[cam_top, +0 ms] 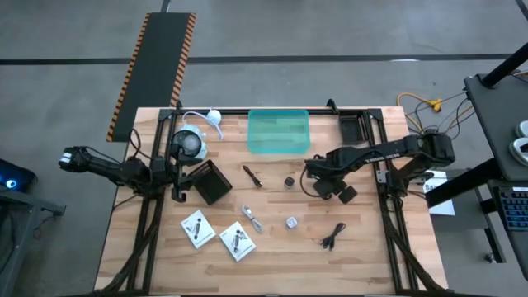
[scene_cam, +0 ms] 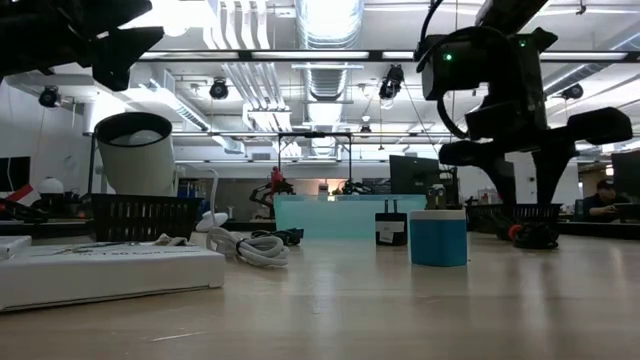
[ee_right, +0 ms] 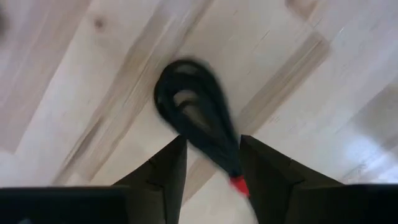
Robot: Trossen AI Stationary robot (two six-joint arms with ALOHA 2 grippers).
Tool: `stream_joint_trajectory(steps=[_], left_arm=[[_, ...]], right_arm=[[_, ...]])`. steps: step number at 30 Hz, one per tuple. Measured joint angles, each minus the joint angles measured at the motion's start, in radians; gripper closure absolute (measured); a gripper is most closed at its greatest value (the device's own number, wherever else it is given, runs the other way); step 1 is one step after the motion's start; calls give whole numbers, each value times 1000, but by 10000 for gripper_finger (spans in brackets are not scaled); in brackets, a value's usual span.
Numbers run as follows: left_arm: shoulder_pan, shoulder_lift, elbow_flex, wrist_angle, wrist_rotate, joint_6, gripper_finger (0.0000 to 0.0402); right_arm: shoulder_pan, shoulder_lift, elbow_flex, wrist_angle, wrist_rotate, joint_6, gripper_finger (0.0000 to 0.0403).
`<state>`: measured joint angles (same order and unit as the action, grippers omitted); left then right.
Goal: Pick and place items into bin
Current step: Put the top right black charger cable into the green bin
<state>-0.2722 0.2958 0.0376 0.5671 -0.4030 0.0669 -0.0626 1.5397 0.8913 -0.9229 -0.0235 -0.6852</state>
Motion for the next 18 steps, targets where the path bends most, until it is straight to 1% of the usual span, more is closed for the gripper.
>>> stream_joint_trajectory(steps=[10,18], left_arm=[[0,0,0,-1,0,0,199],[0,11,-3,-9,0,-1,199]], right_arm=[[6,2,-33,3,-3,-80,268],[11,1,-71,93,-4,-136,269]])
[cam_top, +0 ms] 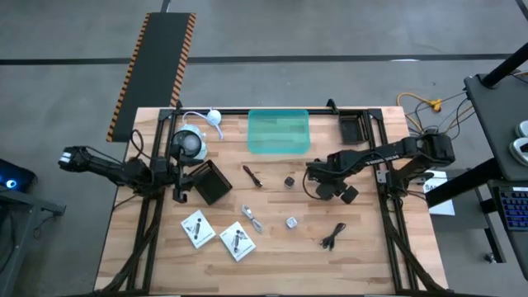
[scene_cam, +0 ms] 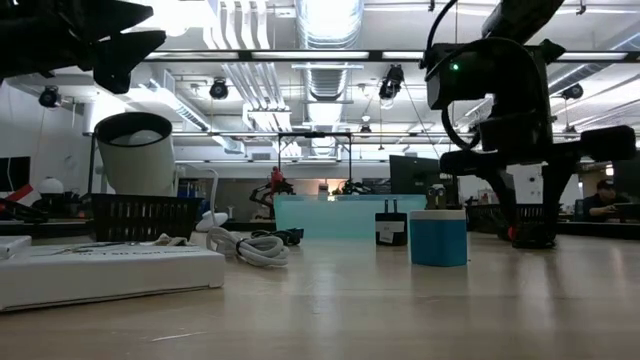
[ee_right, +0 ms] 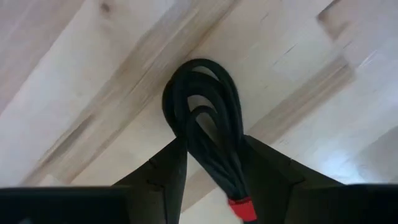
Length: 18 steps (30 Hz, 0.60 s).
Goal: Pick and place items into bin
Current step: Put the top right black charger cable into the green bin
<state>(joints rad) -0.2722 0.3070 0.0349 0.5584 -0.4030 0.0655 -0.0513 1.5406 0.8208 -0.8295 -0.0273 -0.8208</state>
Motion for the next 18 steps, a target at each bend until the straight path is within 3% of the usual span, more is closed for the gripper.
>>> stream_joint_trajectory(steps=[12,18], left_arm=[[0,20,0,1,0,-2,199],[0,20,0,0,0,-2,199]], right_arm=[[0,-2,-63,92,-1,-71,272],[0,-2,-68,102,-3,-19,320]])
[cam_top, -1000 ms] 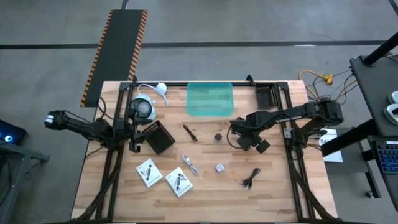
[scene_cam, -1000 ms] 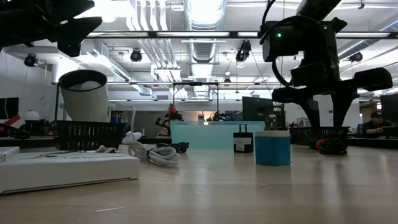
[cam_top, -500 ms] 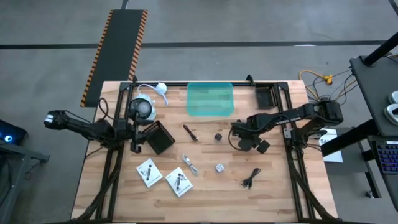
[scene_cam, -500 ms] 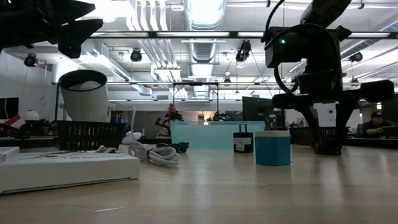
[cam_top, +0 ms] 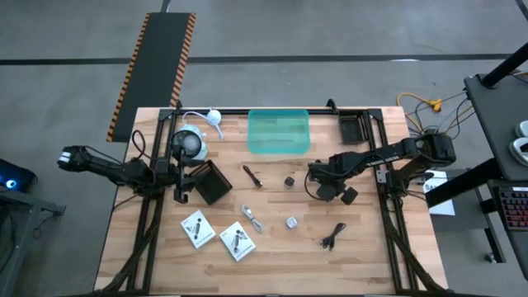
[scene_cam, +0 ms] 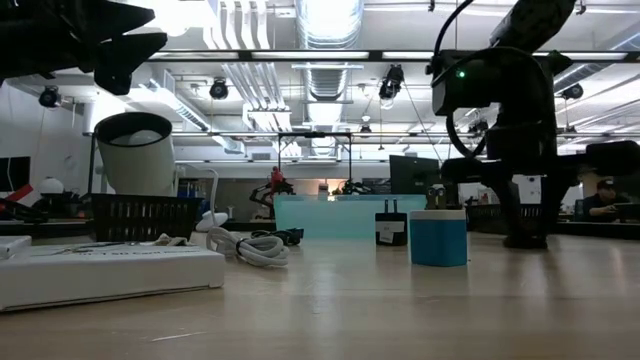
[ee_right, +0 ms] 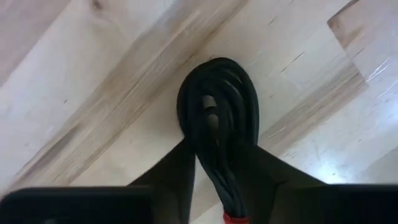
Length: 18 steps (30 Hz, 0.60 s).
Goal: Pick and place items into bin
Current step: Put the top right black charger cable into the green bin
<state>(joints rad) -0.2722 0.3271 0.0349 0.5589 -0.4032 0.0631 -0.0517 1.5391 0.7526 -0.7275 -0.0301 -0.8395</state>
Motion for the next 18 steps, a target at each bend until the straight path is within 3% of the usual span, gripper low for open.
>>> stream_joint_trajectory(steps=[5,18], left_arm=[[0,-1,0,1,-60,-5,199],[0,0,0,1,-75,-5,199]], right_arm=[[0,1,-3,7,3,52,384],[-1,-55,101,49,41,133,390]])
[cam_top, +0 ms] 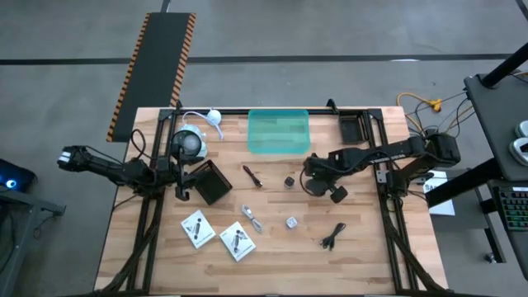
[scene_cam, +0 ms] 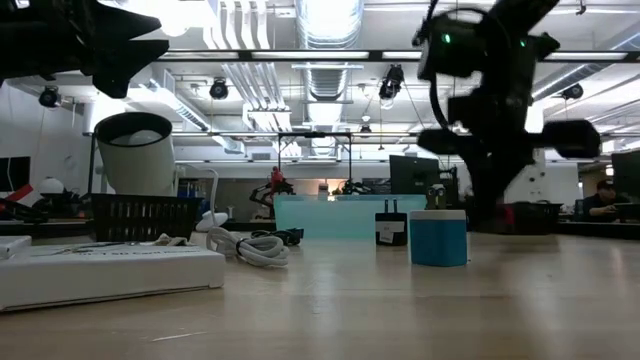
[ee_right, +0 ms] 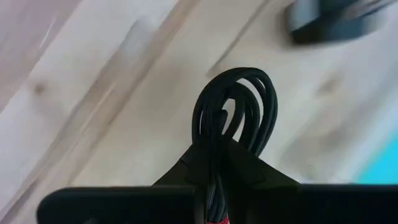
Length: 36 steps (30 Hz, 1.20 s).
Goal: Pick and place items into bin
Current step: Put the top right black charger cable into the green bin
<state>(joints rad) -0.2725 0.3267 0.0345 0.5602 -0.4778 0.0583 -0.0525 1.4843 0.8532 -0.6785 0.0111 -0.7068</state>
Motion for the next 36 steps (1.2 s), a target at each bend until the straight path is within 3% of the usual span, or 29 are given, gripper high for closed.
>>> stream_joint_trajectory(steps=[10,20,24,30,36], left_arm=[[0,0,0,0,1,0,199],[0,5,0,-1,1,0,199],[0,6,0,-1,1,0,199],[0,5,0,-1,1,0,199],[0,5,0,0,2,0,199]], right_arm=[[-50,-68,183,250,18,47,391],[-257,-68,238,639,15,286,391],[-344,-64,238,718,8,391,391],[-422,-7,238,821,-98,365,392],[-445,86,314,752,-136,303,392]])
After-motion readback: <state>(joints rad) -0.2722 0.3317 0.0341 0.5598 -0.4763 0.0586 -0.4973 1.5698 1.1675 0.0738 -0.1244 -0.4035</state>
